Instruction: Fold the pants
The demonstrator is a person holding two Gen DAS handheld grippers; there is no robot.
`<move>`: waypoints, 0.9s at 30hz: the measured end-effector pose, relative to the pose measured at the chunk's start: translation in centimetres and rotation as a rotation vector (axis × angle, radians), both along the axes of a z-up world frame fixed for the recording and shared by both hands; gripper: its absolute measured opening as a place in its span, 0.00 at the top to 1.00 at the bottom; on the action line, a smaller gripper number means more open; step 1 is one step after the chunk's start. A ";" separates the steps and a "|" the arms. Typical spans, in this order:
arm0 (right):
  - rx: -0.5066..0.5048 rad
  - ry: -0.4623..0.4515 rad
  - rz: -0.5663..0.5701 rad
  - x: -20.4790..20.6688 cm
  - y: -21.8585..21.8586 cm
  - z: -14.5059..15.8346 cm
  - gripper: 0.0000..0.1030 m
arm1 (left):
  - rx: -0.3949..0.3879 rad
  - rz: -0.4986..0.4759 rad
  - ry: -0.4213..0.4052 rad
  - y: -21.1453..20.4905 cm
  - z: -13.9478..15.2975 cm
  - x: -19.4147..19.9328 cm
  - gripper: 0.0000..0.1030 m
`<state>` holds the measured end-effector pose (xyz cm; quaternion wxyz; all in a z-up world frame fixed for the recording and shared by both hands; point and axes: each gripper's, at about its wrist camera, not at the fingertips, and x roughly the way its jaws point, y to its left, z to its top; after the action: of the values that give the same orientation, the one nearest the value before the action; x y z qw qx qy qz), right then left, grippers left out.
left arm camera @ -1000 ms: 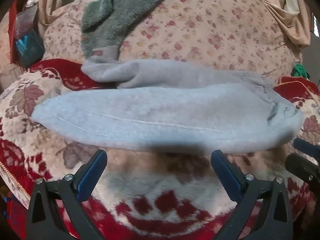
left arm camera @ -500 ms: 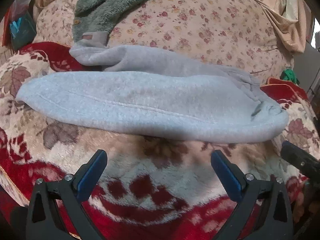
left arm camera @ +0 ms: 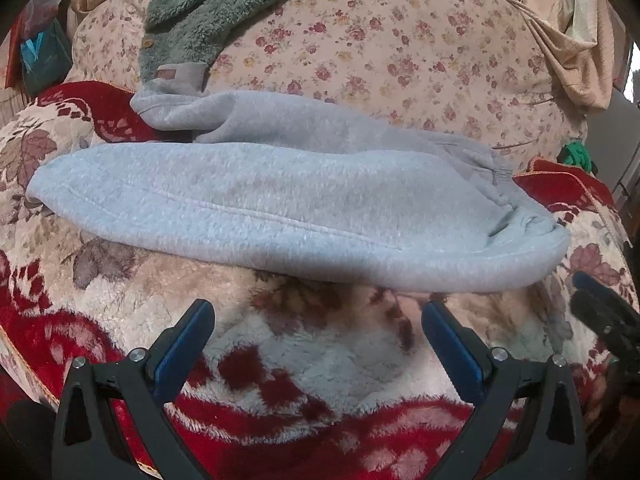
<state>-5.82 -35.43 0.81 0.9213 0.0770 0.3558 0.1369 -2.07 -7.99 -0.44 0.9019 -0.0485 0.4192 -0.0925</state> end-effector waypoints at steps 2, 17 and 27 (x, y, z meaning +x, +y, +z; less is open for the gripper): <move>0.019 0.003 -0.020 0.1 -0.7 -0.1 0.00 | -0.001 0.007 0.003 0.2 0.0 0.4 0.00; 0.088 0.143 -0.098 2.0 -2.0 -1.9 0.00 | 0.060 0.071 -0.031 5.3 0.3 3.6 0.00; 0.071 0.225 -0.082 3.7 -1.1 -2.4 0.00 | 0.063 0.160 -0.053 10.2 0.8 4.3 0.00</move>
<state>-2.16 -36.53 -1.63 0.8770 0.1389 0.4485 0.1023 2.26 2.17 0.41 0.9182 -0.0509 0.3928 -0.0081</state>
